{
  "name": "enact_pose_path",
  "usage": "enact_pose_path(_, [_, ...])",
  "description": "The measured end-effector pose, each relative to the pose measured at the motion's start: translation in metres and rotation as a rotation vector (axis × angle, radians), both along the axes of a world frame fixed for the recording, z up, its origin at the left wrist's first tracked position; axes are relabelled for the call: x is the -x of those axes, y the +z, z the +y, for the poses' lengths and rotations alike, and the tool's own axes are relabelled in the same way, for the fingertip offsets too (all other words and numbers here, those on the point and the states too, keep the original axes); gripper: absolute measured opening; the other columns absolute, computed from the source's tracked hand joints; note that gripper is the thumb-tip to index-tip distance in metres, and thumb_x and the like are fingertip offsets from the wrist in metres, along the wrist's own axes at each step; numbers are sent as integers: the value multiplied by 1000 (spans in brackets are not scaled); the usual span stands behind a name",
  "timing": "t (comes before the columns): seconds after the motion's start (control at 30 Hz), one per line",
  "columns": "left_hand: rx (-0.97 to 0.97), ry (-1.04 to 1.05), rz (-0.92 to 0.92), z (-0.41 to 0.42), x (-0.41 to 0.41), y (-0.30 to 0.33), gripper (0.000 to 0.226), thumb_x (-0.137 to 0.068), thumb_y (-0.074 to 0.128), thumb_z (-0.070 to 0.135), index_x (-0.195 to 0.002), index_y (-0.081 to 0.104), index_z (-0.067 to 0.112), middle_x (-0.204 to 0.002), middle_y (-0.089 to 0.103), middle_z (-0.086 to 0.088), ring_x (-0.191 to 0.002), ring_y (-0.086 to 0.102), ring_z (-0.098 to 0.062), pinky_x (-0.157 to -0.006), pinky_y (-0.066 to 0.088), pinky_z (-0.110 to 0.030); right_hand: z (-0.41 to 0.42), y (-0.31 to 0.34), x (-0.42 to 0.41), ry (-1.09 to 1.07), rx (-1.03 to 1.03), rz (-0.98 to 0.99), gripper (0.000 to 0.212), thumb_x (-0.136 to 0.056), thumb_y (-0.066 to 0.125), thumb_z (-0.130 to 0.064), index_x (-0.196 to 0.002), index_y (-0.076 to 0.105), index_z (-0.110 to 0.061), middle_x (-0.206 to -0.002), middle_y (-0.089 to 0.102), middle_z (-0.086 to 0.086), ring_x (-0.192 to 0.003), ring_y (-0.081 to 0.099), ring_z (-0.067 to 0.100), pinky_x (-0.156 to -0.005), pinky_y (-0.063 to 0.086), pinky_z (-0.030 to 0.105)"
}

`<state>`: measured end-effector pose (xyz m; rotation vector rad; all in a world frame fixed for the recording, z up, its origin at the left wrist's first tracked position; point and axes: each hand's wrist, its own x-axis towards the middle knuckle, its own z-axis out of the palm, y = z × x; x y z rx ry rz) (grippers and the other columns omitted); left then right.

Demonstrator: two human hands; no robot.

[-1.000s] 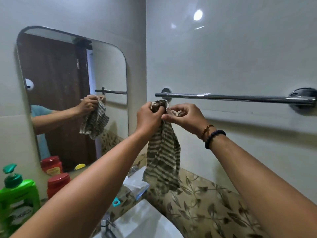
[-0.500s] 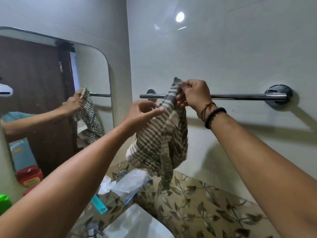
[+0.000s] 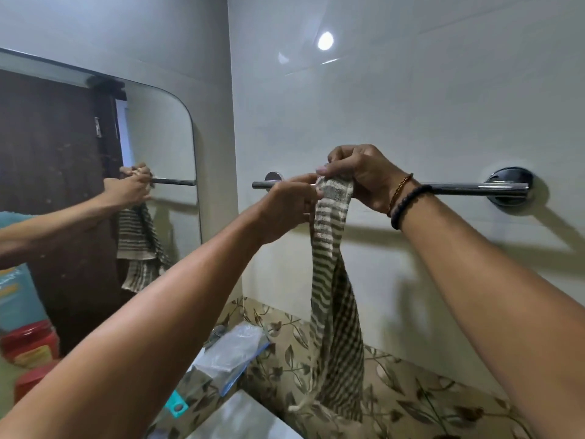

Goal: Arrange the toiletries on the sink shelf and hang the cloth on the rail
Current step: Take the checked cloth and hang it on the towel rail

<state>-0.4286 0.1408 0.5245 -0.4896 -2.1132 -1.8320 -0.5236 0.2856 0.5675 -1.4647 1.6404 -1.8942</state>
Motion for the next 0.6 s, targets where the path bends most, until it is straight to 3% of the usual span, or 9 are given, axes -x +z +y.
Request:
enact_pose_path(0.07, [-51,-28,19,0,1,1,43,-77,51,18,-116,54,0,-93,55,-15,-80,55,-22,-73,40,-37,7,4,2,-8,-3,5,17,-80,70,3,-73,62,-11,-67,63,4,-60,62,16,-48,45,23])
enact_pose_path(0.17, [-112,-16,21,-5,4,8,22,-75,54,13,-96,53,4,-80,53,-9,-71,55,-20,-65,41,-34,13,10,3,-32,-11,-16,10,-84,67,1,-88,69,-7,-76,68,8,-61,63,15,-48,45,20])
enact_pose_path(0.27, [-27,336,99,1,13,8,33,-67,73,17,-94,55,11,-81,56,-5,-73,57,-20,-63,44,-32,15,15,1,-90,49,-80,13,-87,64,2,-93,72,-6,-74,69,4,-58,62,10,-44,46,17])
enact_pose_path(0.33, [34,631,360,6,17,3,40,-72,80,33,-96,54,13,-81,52,-5,-73,51,-18,-63,43,-35,13,17,-1,-107,136,-145,15,-87,62,4,-98,72,-2,-76,71,5,-67,69,13,-56,55,20])
enact_pose_path(0.43, [205,742,712,15,14,-1,51,-79,76,51,-81,51,6,-68,48,-9,-60,42,-16,-54,38,-36,11,20,-5,-100,243,-185,21,-86,61,9,-105,69,8,-84,71,14,-81,72,25,-74,60,32])
enact_pose_path(0.53, [470,837,707,22,13,-2,43,-73,79,47,-76,51,14,-61,55,3,-53,47,-7,-50,45,-30,9,24,-10,-132,246,-161,34,-76,59,19,-107,67,8,-93,70,21,-87,71,31,-83,59,37])
enact_pose_path(0.6, [552,901,562,22,13,-2,30,-74,76,33,-85,53,20,-68,60,7,-60,57,-10,-58,56,-34,9,27,-11,-208,255,-113,45,-68,53,24,-107,68,7,-93,70,19,-83,71,27,-76,59,31])
